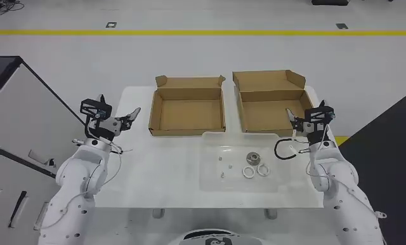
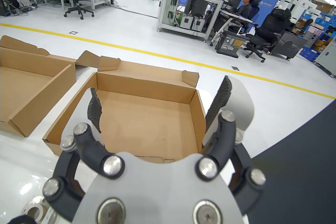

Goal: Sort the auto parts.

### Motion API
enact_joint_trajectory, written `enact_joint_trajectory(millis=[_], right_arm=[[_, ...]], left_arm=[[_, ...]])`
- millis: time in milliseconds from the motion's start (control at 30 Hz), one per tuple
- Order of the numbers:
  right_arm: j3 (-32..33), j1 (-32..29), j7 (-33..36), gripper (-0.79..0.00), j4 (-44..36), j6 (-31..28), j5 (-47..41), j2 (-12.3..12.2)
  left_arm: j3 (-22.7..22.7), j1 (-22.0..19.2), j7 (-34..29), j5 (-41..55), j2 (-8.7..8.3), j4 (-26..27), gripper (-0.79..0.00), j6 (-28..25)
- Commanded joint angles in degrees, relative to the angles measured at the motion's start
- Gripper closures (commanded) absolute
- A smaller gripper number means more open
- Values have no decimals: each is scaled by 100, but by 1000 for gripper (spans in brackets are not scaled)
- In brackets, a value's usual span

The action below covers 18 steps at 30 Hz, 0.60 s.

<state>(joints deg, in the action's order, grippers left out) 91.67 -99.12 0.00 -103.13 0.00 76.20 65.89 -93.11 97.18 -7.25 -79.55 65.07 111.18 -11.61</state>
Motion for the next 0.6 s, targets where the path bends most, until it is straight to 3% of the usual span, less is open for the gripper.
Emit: enact_joint_trajectory(millis=[0, 267, 567], right_arm=[[0, 0, 0, -785, 0, 0, 0, 0], [0, 0, 0, -785, 0, 0, 0, 0], [0, 0, 0, -785, 0, 0, 0, 0]], left_arm=[[83, -81, -332, -25, -13, 169, -785, -304], [594, -518, -1058, -376, -33, 508, -785, -962], [1248, -1033, -1846, -382, -25, 375, -785, -1629]])
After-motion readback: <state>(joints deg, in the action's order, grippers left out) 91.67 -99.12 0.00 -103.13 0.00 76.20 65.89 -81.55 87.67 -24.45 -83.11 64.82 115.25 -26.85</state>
